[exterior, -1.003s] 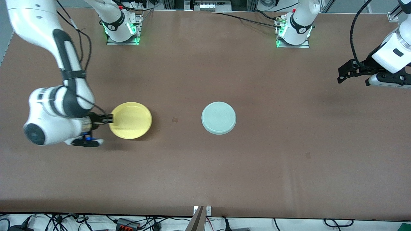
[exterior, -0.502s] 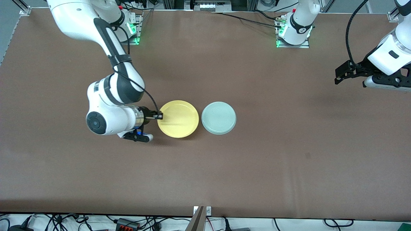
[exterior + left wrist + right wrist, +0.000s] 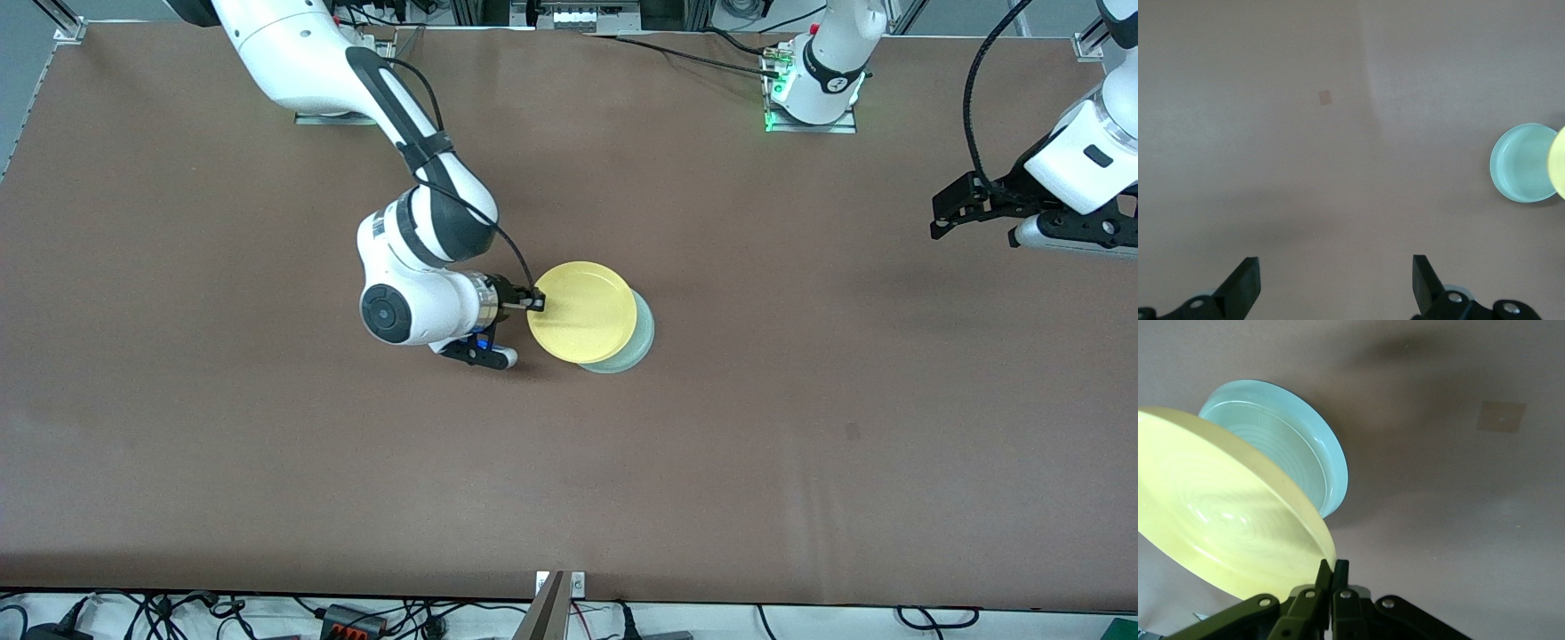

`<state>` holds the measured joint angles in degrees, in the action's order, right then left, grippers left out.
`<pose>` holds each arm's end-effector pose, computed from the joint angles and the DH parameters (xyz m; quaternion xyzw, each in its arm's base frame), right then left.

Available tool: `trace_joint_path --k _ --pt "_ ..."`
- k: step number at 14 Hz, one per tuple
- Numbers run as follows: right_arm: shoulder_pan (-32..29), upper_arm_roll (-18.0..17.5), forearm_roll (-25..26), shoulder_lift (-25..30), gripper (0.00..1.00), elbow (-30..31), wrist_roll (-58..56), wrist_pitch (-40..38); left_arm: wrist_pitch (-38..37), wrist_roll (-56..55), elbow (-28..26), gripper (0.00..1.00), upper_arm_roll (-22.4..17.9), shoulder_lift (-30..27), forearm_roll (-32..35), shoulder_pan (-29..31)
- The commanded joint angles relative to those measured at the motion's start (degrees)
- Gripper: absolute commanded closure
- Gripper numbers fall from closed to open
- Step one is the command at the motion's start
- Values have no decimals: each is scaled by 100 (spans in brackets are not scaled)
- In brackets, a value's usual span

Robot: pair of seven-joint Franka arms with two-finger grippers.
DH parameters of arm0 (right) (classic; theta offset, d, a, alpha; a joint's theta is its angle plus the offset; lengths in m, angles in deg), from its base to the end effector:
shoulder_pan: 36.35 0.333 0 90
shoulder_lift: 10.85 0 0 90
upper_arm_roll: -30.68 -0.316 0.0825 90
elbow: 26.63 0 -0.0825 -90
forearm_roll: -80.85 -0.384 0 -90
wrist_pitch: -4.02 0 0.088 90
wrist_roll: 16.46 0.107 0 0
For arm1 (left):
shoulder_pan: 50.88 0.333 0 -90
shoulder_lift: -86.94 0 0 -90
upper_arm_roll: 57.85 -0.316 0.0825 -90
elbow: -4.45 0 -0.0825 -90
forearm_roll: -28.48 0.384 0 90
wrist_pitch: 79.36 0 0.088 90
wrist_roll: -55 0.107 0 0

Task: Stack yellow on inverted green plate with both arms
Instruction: 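Lower the yellow plate onto the inverted green plate with the right gripper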

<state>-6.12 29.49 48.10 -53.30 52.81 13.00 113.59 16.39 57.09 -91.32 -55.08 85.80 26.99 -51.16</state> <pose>0.5900 0.4022 0.2646 -0.9538 0.1079 0.2210 0.1728 0.5548 -0.0323 0.5966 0.9989 -0.0437 0.0097 0.0125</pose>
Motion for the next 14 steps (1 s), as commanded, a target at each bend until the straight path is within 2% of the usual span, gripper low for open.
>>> trace_joint_path --k 1,5,9,14 --pt "62 5 -135 -289 100 -139 68 187 -162 90 225 0 3 105 17 1" --pt "256 5 -135 -387 100 -139 77 302 -224 98 225 0 3 96 17 1" --pt "256 -4 -135 -545 100 -139 68 601 -233 99 225 0 3 96 17 19" --pt "265 -4 -144 -606 100 -157 77 610 -321 125 225 0 -5 87 17 36"
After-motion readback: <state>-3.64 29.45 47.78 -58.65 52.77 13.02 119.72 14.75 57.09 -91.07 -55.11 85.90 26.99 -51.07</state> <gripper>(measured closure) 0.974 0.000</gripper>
